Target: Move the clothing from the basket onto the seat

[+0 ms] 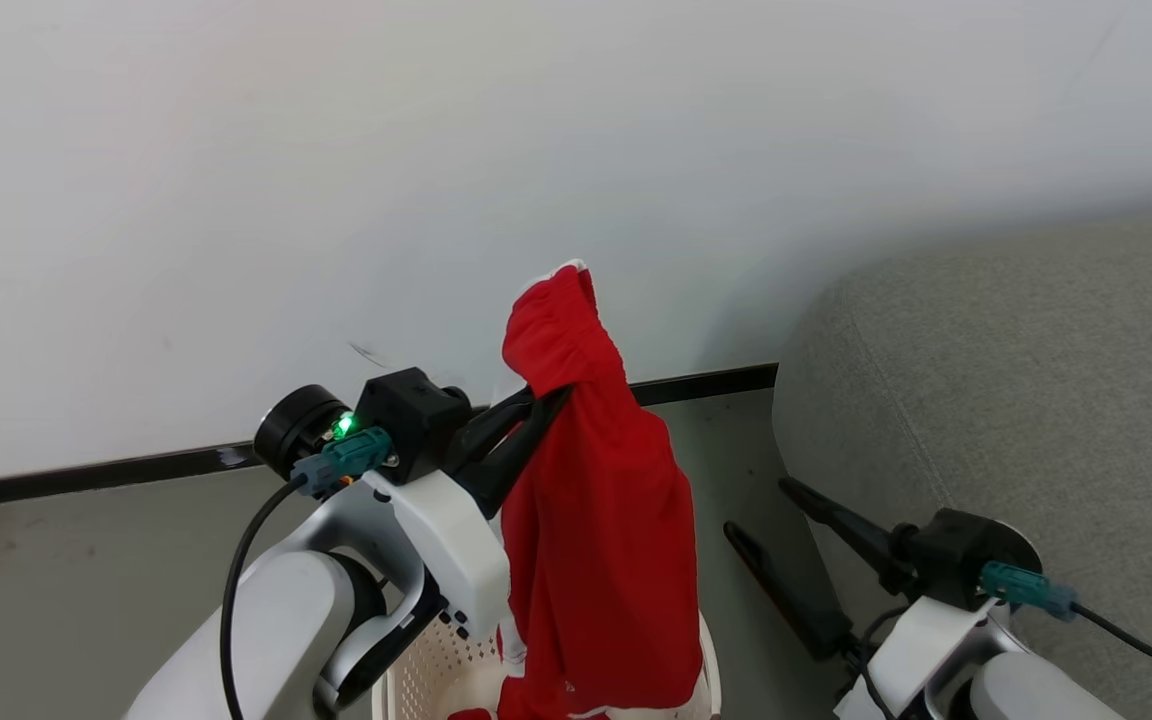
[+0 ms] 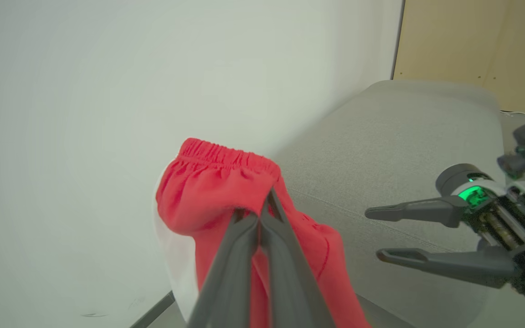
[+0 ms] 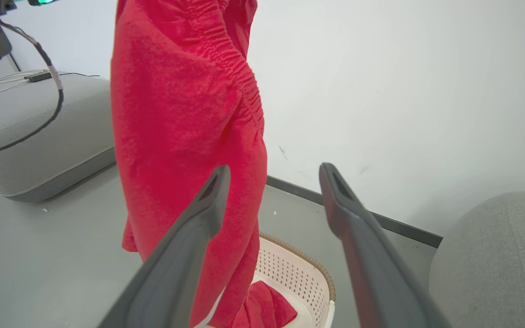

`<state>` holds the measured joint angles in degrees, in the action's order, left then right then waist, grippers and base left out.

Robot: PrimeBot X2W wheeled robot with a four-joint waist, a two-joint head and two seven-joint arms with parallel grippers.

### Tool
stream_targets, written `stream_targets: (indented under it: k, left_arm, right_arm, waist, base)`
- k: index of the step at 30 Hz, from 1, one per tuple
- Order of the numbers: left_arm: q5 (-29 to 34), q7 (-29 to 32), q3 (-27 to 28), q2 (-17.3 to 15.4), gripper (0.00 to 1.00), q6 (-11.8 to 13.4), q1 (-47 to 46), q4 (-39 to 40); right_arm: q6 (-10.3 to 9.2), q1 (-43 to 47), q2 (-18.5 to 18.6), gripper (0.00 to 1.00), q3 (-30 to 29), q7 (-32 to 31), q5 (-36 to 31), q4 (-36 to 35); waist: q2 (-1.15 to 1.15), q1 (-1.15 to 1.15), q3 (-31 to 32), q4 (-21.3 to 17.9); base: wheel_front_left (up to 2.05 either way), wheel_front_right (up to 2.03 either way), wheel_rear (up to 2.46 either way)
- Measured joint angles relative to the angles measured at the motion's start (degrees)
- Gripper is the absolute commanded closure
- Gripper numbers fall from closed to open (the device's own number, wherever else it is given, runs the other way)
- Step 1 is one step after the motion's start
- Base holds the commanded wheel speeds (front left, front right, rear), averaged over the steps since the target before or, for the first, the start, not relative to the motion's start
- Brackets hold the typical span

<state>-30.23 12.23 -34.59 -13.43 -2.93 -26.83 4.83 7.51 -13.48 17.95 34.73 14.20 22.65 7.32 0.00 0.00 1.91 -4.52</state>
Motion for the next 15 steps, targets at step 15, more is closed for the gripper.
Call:
stream_targets:
  k: [15]
  left_arm:
    - [-1.0, -1.7, 2.6, -1.5, 1.0, 1.3, 2.1, -1.3]
  right_arm:
    - [0.0, 5.4, 2.6, 0.0, -8.6, 0.2, -3.2, -5.9]
  waist:
    - [0.0, 0.0, -0.3, -2.8]
  base:
    - [0.0, 0.0, 0.0]
